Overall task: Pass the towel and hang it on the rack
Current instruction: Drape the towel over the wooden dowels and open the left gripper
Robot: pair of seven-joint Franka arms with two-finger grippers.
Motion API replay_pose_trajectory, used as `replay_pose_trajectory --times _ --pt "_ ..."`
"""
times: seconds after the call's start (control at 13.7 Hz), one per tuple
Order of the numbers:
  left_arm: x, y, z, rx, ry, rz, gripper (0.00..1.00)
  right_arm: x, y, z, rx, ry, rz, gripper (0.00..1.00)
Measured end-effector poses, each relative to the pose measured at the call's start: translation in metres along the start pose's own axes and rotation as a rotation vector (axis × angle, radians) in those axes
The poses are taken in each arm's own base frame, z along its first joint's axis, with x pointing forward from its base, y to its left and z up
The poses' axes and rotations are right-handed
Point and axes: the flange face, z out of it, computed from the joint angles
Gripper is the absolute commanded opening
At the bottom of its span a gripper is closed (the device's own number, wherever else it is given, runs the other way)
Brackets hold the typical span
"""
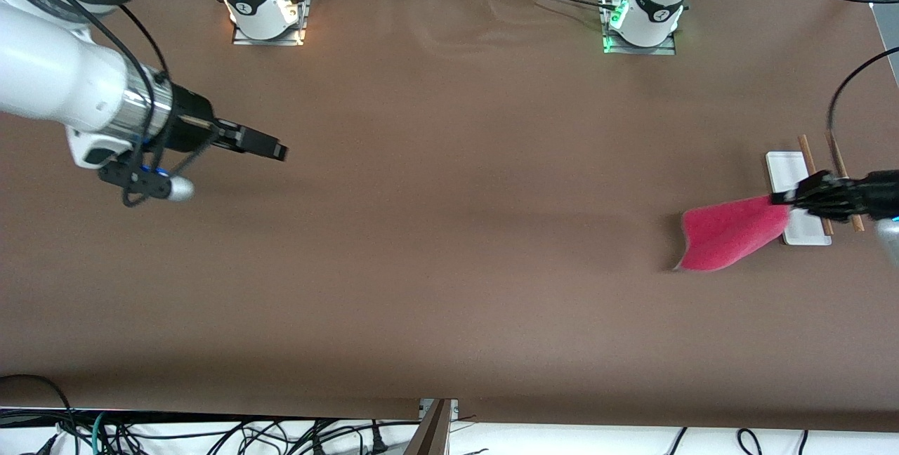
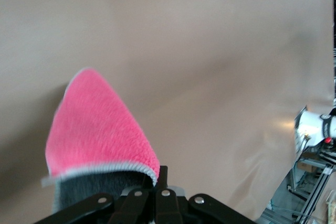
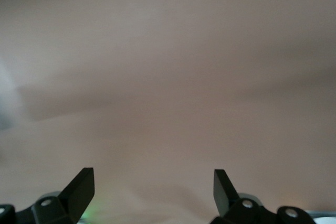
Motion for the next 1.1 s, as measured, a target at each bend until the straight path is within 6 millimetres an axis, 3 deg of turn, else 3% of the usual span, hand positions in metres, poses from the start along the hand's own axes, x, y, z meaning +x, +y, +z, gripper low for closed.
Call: replay_pose_trajectory --times 0.29,0.44,0.66,0.8,1.1 --pt "-0.102 -0.084 -0.051 0.080 -0.006 -0.015 0.00 -0.032 0.087 -0.017 -0.140 0.047 -0.125 1.00" --pt "-0.133 -0.111 -0.063 0.137 -0.010 -0.054 0.00 -0.035 0.108 -0.020 -0.177 0.067 -0.162 1.00" --pt "-0.149 -0.146 -0.064 0.225 0.001 -0.095 0.00 -0.029 0.105 -0.015 -0.224 0.094 -0.215 1.00" --pt "-0.161 -0.175 -0.051 0.233 -0.008 -0.115 0.00 -0.027 0.102 -0.012 -0.229 0.098 -0.235 1.00" --pt "-0.203 -0.244 -0.023 0.216 0.025 -0.081 0.00 -0.024 0.097 -0.008 -0.229 0.104 -0.245 1.00"
